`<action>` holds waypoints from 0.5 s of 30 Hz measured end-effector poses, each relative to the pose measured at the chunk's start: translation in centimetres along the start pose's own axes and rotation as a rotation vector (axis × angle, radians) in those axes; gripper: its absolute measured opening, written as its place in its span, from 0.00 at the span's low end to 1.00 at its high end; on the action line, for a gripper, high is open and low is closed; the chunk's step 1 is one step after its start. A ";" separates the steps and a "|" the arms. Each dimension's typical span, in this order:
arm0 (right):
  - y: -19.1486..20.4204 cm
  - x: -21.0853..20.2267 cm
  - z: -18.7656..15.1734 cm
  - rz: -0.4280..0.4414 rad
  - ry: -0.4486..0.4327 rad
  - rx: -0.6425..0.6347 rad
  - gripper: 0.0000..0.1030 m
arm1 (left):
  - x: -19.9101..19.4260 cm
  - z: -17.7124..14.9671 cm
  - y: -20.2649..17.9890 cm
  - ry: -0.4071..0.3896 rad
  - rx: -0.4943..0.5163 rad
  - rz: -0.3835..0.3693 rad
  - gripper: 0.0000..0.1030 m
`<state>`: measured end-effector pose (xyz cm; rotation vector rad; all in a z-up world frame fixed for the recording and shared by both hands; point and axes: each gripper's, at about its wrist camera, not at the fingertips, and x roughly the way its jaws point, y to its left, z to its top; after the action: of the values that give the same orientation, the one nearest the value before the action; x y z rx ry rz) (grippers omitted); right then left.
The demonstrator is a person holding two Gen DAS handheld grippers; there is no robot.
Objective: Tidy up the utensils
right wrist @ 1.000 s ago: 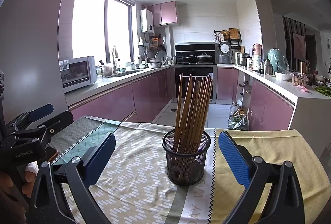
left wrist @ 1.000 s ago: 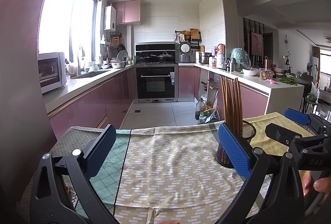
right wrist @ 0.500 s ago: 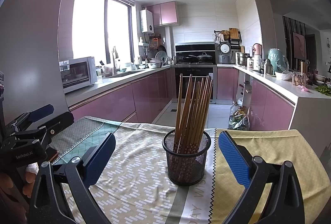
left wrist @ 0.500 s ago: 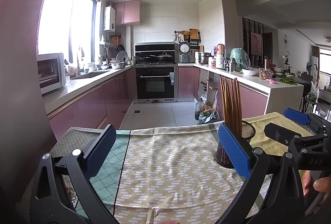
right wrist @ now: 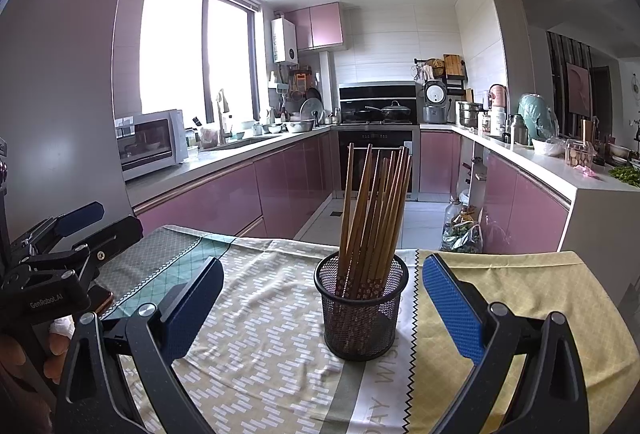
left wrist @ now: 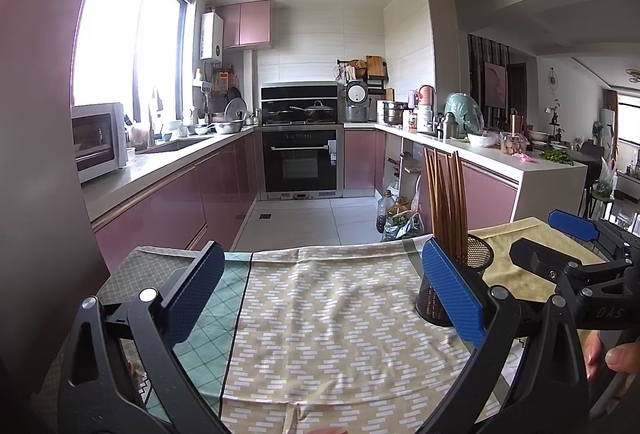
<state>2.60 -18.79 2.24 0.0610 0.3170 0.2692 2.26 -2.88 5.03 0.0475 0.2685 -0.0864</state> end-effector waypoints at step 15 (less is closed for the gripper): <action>0.1 0.0 0.1 -0.003 -0.005 0.003 0.94 | 0.1 0.0 0.1 0.000 -0.001 -0.002 0.95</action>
<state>2.64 -18.73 2.37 0.0638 0.3129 0.2660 2.33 -2.81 5.05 0.0466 0.2683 -0.0880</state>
